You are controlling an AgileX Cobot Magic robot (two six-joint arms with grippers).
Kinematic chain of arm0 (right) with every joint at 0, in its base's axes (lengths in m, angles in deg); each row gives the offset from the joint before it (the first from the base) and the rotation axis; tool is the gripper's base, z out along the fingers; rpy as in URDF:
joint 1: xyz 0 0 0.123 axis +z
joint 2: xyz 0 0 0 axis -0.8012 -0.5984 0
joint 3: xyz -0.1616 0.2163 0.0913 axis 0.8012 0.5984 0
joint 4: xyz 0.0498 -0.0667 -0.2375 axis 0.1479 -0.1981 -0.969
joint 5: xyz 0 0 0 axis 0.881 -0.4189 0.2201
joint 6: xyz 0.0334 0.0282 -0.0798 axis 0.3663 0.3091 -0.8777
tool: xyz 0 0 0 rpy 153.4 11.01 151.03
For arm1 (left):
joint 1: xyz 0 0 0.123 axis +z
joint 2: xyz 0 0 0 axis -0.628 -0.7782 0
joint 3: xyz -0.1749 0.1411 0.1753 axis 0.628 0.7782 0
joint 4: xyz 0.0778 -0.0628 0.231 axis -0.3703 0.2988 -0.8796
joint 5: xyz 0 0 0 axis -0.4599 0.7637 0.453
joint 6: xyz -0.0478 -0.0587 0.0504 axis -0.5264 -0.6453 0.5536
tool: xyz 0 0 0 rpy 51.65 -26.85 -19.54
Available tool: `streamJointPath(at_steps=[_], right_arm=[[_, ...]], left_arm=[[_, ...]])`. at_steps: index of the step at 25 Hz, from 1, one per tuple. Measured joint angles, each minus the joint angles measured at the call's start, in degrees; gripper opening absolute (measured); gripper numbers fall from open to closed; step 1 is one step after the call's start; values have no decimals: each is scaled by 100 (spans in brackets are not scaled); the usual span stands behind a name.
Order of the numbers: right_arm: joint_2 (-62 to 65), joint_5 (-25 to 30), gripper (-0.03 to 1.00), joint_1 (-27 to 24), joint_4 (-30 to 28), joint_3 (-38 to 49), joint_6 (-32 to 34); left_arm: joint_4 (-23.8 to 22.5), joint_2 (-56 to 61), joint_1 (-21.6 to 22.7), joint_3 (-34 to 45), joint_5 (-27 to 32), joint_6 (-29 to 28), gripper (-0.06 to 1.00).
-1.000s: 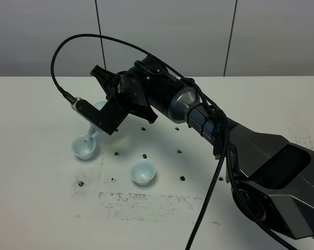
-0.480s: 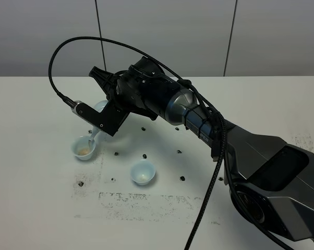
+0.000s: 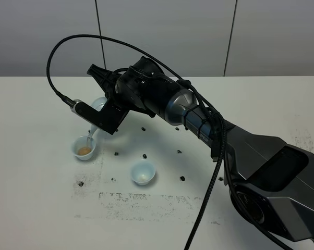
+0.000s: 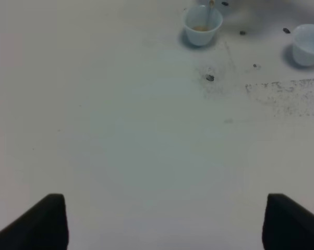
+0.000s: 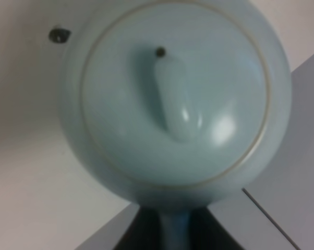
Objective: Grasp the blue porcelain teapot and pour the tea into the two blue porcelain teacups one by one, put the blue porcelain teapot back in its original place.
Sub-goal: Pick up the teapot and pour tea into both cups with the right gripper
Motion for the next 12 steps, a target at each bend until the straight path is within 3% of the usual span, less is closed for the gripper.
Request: streamJointPath(at_steps=[12], right_arm=[[0,-13,4,104,-311,0,-66]], left_arm=[[0,0,0,0,0,0,76]])
